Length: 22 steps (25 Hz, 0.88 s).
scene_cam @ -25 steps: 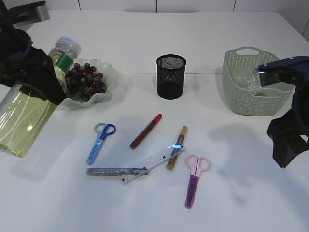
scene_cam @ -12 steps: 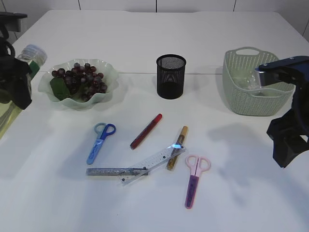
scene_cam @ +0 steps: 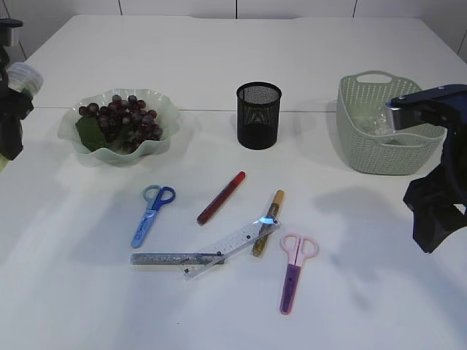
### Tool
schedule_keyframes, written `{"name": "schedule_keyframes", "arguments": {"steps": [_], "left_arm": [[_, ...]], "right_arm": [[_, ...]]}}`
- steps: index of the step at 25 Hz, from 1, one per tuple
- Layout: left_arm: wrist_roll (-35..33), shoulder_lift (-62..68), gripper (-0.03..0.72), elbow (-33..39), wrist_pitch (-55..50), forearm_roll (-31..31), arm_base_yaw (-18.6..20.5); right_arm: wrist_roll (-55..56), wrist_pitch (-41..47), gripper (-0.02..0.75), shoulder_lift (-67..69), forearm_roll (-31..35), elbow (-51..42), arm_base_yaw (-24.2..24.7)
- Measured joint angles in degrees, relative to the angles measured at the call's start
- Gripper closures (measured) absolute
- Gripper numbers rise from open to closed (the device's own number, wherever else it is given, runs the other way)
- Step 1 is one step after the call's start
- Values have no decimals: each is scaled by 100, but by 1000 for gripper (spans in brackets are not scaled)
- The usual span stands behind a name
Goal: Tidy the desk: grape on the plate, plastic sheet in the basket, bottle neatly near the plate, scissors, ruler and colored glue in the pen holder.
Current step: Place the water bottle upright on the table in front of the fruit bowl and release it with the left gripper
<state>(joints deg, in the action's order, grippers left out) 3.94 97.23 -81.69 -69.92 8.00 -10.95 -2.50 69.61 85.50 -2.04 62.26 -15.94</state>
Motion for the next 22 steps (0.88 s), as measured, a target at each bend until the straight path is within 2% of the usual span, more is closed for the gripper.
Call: {"name": "schedule_keyframes", "arguments": {"steps": [6, 11, 16, 22], "left_arm": [[349, -264, 243, 45, 546, 0, 0], [653, -797, 243, 496, 1306, 12, 21], [812, -1434, 243, 1467, 2448, 74, 21], [849, -2111, 243, 2908, 4620, 118, 21]], "right_arm": [[5, 0, 158, 0, 0, 0, 0], [5, 0, 161, 0, -2, 0, 0], [5, 0, 162, -9, -53, 0, 0], [5, 0, 162, -9, -102, 0, 0]]}}
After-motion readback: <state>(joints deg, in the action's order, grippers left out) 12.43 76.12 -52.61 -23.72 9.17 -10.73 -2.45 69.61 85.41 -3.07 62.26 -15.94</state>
